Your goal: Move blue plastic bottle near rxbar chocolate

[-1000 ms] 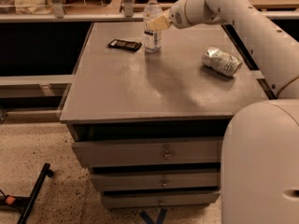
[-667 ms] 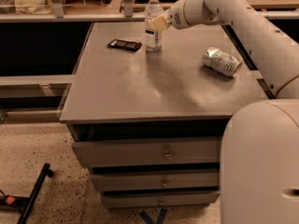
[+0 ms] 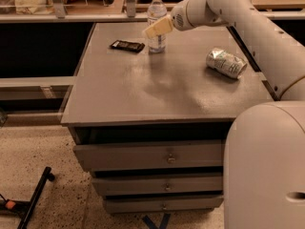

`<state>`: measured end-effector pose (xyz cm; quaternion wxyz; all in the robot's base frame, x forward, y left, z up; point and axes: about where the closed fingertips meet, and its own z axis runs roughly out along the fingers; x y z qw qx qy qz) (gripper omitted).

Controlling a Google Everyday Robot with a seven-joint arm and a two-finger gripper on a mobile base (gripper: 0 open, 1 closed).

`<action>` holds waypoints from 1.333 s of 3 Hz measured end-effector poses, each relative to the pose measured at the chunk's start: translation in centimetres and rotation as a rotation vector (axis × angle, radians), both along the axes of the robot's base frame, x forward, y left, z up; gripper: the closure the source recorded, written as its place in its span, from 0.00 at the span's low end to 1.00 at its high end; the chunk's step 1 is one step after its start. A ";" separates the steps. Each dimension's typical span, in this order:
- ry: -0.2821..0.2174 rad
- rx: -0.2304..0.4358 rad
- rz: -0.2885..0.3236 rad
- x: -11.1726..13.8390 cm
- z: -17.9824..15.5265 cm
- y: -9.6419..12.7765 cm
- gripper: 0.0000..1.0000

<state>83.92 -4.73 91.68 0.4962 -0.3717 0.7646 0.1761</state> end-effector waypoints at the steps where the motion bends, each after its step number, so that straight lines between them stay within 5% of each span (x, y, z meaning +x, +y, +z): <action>1: -0.004 -0.013 0.006 0.0 0.4 -0.3 0.00; 4: -0.013 -0.008 0.071 -1.1 3.7 -2.2 0.00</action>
Offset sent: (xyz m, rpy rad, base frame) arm -0.0025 -0.0482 0.0505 -0.0244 -0.0341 0.0152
